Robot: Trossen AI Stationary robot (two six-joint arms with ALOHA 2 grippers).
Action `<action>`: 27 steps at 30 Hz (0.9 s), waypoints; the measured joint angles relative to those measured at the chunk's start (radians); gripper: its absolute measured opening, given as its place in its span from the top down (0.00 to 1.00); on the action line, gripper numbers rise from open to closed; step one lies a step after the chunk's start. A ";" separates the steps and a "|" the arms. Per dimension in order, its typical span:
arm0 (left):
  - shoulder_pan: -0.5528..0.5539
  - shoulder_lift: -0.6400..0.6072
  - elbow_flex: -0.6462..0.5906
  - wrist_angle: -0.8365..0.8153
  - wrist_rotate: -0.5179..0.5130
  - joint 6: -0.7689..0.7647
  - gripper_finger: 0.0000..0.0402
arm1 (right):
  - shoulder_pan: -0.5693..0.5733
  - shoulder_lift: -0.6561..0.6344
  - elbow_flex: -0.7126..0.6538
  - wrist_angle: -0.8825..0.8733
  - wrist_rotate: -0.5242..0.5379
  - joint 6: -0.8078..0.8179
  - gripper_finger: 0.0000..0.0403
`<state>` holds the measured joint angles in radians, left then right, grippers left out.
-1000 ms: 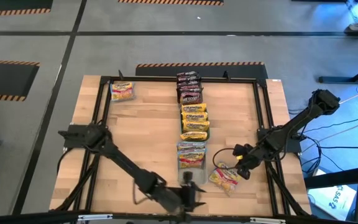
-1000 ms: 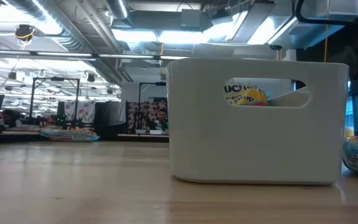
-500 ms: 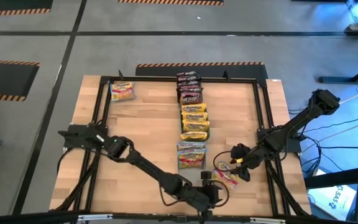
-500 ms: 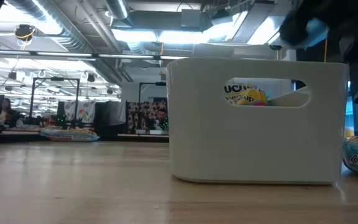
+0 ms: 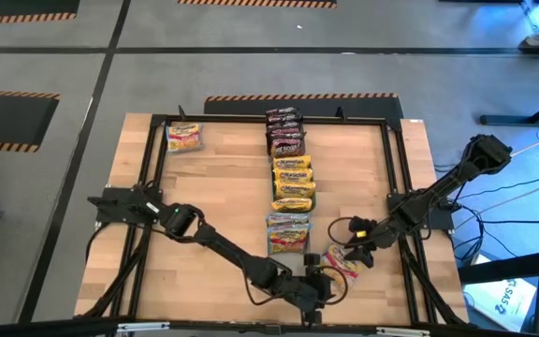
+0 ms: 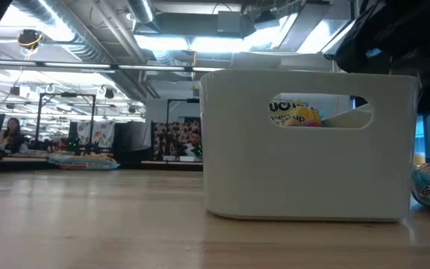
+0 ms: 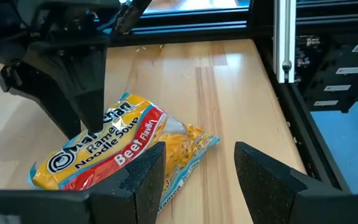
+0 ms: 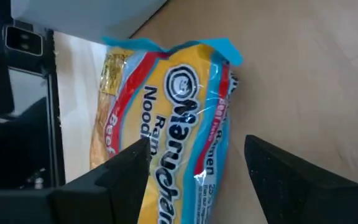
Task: Sort Maruchan noodles
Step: Put the blue noodle pack into the gray bin
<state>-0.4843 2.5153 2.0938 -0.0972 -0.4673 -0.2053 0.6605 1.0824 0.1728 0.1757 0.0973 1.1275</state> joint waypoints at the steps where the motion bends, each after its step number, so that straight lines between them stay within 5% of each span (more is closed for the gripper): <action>1: 0.000 0.000 -0.004 0.001 0.000 -0.001 0.54 | 0.000 0.000 -0.003 0.003 0.000 0.011 0.39; 7: 0.009 0.000 -0.029 0.001 0.007 -0.022 0.54 | 0.000 0.000 -0.005 -0.011 0.031 0.051 0.39; 12: 0.014 -0.003 -0.046 0.011 0.006 -0.043 0.54 | 0.000 0.029 -0.005 0.025 -0.043 0.073 0.40; 27: 0.015 -0.003 -0.048 0.015 0.008 -0.046 0.54 | 0.000 0.262 0.038 0.252 -0.100 0.105 0.40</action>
<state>-0.4694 2.5118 2.0460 -0.0818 -0.4591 -0.2512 0.6601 1.3449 0.2104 0.4282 -0.0025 1.2327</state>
